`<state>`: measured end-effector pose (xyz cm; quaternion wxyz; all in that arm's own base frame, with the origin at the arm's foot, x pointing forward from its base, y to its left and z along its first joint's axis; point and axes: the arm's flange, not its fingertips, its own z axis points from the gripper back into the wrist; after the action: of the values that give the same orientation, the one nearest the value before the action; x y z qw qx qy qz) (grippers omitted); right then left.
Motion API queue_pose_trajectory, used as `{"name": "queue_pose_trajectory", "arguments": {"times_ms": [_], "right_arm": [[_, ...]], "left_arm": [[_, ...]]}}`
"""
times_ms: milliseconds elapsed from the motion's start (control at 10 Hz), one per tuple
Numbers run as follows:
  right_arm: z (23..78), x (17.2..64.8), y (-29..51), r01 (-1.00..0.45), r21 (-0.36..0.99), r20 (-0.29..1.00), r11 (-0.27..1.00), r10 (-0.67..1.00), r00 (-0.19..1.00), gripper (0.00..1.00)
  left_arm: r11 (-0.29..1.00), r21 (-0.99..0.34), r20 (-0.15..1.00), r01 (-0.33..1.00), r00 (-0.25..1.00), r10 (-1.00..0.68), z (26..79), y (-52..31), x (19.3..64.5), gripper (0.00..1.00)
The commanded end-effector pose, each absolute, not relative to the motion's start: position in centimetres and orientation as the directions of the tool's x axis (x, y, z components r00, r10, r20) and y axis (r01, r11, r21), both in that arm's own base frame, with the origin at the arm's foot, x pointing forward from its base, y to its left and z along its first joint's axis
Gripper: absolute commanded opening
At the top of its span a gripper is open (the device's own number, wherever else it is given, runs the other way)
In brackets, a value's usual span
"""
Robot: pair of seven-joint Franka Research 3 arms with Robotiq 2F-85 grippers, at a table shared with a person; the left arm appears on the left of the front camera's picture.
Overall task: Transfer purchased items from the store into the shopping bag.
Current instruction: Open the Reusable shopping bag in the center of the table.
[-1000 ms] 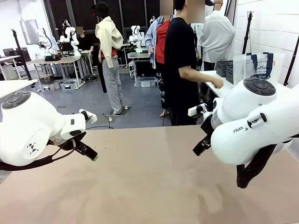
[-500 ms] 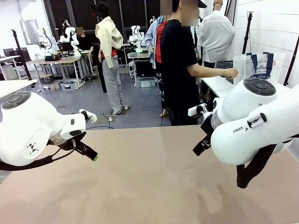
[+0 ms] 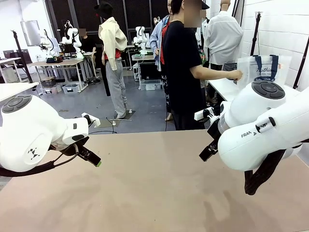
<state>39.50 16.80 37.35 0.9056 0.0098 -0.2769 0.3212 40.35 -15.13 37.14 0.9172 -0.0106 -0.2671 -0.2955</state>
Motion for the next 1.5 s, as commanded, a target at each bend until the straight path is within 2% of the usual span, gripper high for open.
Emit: {"name": "queue_pose_trajectory", "arguments": {"times_ms": [0, 1400], "right_arm": [[37.34, 39.5, 16.79, -0.587, -0.16, 0.508, 0.794, 0.576, 0.64, 1.0], [37.34, 39.5, 16.79, -0.587, -0.16, 0.508, 0.794, 0.576, 0.64, 1.0]], "left_arm": [[0.826, 0.138, 0.497, 0.547, 0.683, -0.535, 37.14, -15.08, 40.37, 1.0], [0.826, 0.138, 0.497, 0.547, 0.683, -0.535, 37.14, -15.08, 40.37, 1.0]]}}
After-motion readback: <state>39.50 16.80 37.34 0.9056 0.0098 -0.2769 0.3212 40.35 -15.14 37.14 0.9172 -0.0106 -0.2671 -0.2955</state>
